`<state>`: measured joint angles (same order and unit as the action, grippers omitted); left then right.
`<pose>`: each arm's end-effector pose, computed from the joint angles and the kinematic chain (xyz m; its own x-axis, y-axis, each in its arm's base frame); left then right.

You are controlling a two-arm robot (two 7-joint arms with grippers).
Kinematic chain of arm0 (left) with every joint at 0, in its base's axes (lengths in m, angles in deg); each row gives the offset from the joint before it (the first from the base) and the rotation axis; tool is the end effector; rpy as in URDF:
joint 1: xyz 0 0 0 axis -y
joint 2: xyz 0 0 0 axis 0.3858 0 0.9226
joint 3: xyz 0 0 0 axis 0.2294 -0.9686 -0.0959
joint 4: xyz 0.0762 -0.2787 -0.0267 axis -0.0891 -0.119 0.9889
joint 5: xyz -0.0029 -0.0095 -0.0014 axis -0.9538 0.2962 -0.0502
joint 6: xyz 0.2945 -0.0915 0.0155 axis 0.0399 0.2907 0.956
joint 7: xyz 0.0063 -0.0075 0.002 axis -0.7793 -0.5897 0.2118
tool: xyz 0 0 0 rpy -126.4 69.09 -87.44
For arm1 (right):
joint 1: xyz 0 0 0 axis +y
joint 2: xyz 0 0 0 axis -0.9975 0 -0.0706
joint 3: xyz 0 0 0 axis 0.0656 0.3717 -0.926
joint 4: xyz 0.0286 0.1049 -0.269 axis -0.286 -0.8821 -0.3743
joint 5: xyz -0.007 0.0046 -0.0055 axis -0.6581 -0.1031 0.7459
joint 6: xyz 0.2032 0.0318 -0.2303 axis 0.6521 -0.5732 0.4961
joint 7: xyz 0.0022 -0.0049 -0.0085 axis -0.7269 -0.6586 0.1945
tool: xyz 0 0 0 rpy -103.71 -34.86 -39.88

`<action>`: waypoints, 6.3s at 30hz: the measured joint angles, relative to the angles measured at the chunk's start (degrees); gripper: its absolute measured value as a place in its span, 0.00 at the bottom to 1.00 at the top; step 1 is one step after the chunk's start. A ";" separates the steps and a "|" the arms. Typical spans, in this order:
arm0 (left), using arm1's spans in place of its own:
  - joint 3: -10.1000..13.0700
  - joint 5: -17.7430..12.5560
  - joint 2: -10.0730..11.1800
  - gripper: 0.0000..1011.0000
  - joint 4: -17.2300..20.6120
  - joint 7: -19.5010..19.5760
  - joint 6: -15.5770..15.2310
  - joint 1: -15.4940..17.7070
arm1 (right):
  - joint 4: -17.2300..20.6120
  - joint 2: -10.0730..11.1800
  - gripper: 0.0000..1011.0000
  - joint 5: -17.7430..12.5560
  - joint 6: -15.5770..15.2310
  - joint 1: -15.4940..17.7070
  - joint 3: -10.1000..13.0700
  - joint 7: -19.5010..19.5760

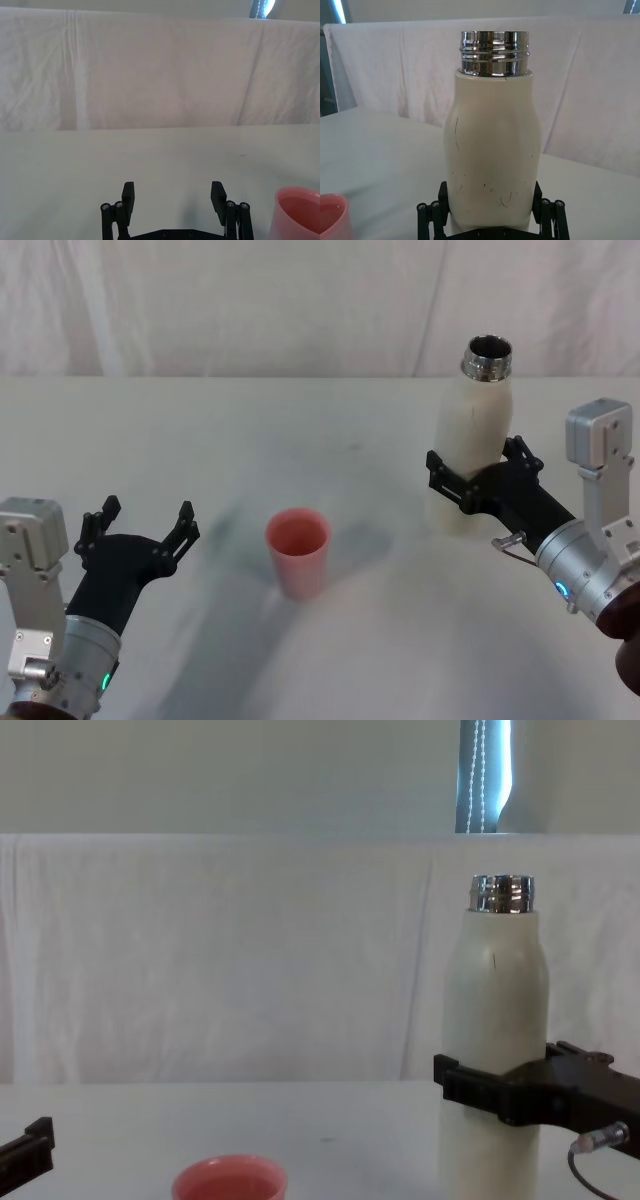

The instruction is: Grasp the thermos with one hand and pour water into the cup lid.

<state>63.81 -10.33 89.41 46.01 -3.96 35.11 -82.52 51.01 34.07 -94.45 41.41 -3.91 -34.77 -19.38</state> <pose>0.2529 0.0376 -0.2852 0.1245 0.9917 -0.0327 -0.9921 0.1240 -0.0176 0.3552 0.0287 -0.2644 0.5048 -0.8622 0.0414 0.8619 0.5061 0.0309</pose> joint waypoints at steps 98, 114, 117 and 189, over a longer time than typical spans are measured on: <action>0.00 0.00 0.00 0.99 0.00 0.00 0.00 0.00 | -5.24 -1.40 0.99 1.28 3.65 0.21 -0.18 -0.95; 0.00 0.00 0.00 0.99 0.00 0.00 0.00 0.00 | -4.77 -1.17 0.99 0.70 2.97 0.63 0.31 -0.76; 0.00 0.00 0.00 0.99 0.00 0.00 0.00 0.00 | -4.44 -0.99 0.99 0.56 2.98 0.92 0.49 -0.75; 0.00 0.00 0.00 0.99 0.00 0.00 0.00 0.00 | 11.03 2.45 0.99 1.61 6.27 17.70 6.79 3.84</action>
<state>63.81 -10.33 89.41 46.01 -3.97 35.11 -82.52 62.04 36.52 -92.84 47.68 13.79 -27.98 -15.54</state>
